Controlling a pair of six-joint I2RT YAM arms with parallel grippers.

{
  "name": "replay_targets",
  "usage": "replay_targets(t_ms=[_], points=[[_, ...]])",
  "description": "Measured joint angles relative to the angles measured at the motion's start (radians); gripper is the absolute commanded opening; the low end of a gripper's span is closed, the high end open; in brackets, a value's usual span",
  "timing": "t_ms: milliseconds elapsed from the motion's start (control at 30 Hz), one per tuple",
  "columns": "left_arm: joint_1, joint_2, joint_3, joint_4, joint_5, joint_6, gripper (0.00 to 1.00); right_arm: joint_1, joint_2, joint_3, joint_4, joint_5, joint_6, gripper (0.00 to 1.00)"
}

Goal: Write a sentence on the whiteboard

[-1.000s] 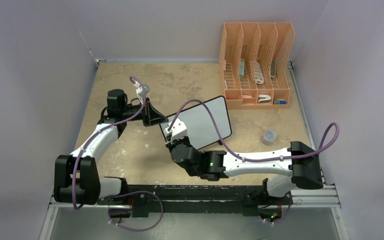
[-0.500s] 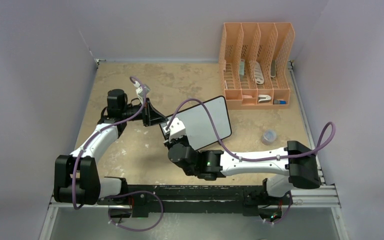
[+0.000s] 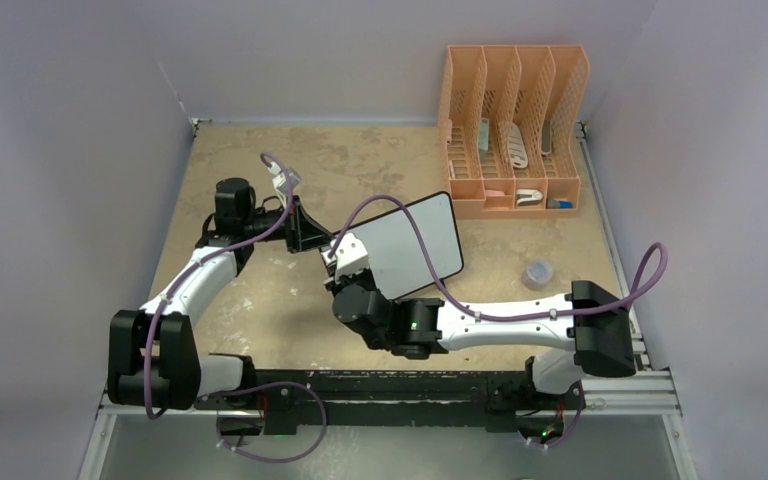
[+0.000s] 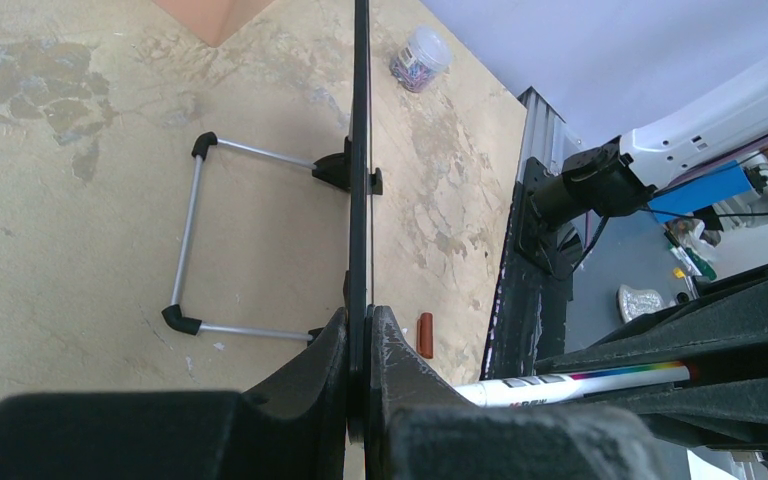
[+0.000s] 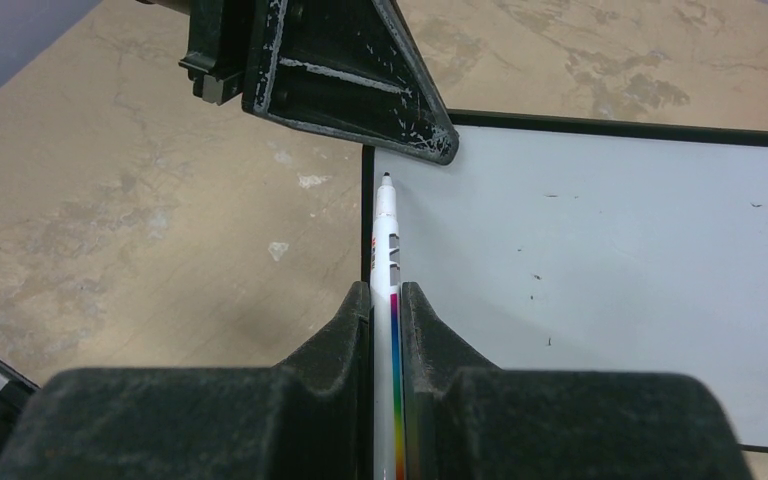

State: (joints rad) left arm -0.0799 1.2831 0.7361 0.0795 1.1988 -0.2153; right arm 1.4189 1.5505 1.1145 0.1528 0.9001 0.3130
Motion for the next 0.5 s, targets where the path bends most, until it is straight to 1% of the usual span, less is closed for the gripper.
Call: replay_targets(t_ms=[500], points=[[-0.006,0.001,0.003,-0.001,-0.003,0.001,0.0,-0.015,0.002,0.012,-0.013,0.0,-0.004,0.0]])
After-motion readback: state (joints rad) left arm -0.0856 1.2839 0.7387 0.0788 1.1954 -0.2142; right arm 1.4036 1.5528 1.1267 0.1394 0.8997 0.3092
